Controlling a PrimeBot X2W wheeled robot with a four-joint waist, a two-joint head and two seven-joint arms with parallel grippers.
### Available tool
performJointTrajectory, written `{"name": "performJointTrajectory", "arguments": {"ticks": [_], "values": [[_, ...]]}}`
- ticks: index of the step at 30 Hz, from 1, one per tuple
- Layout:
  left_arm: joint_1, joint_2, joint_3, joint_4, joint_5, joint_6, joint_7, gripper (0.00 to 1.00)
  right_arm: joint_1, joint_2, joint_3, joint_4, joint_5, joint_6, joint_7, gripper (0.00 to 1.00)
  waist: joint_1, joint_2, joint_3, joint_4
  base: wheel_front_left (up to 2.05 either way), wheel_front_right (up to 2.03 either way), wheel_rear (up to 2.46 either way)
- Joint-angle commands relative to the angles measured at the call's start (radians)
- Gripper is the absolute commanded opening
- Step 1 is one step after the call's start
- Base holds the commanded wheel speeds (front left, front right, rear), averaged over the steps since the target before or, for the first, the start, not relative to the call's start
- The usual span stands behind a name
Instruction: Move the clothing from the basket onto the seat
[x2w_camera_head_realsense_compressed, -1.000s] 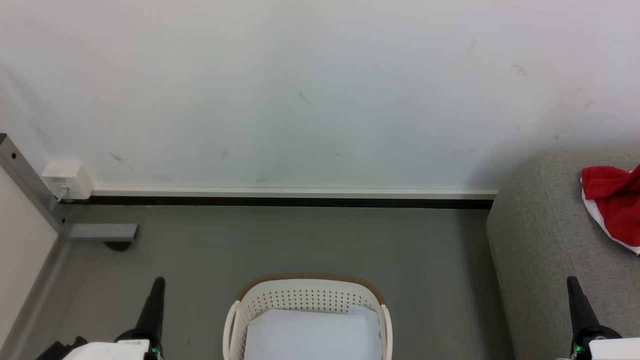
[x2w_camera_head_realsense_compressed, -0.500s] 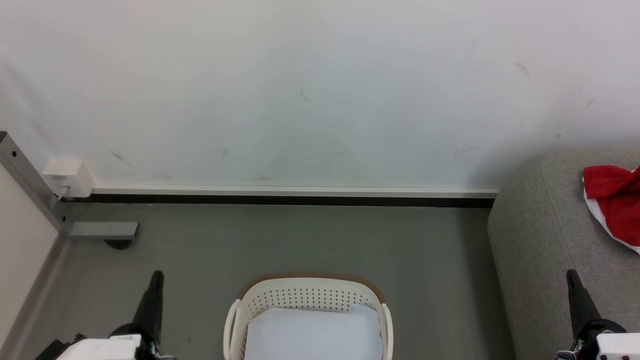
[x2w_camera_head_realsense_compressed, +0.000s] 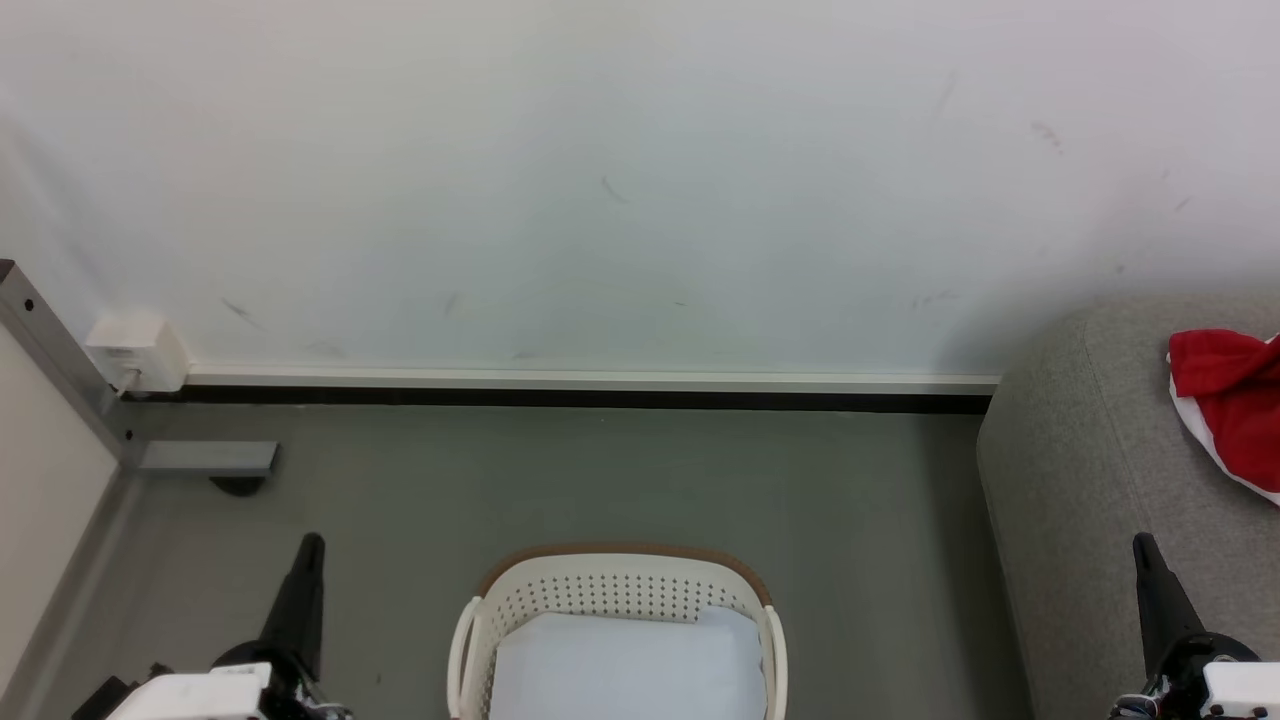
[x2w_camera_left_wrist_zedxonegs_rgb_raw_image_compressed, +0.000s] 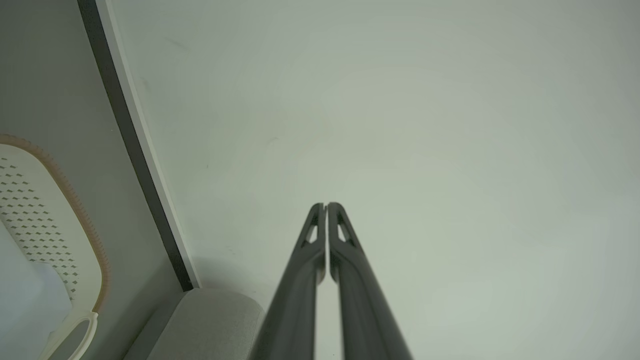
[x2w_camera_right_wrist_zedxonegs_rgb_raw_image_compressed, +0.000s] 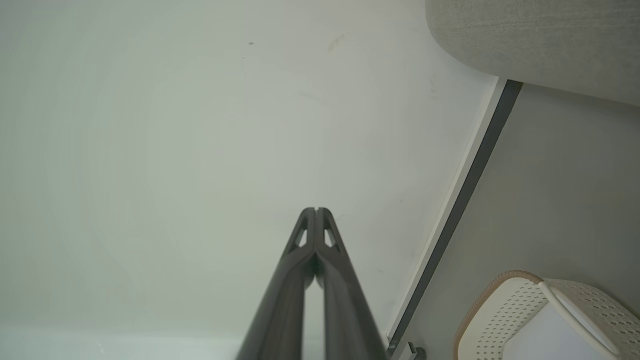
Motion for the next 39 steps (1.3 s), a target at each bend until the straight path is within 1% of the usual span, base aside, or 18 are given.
{"name": "performJointTrajectory", "arguments": {"ticks": [1,39], "values": [[-0.008,0.002,0.003,-0.004,-0.013,-0.007,0.004,0.0,-0.014,-0.008,-0.005,-0.006,0.002,-0.002,0.003,0.0,-0.0001,0.0,0.0,0.0,0.0,0.0,0.0],[-0.008,0.002,0.002,-0.004,-0.013,-0.007,0.004,0.0,-0.014,-0.008,-0.004,-0.006,0.002,-0.002,0.003,0.0,-0.0001,0.0,0.0,0.0,0.0,0.0,0.0]]}}
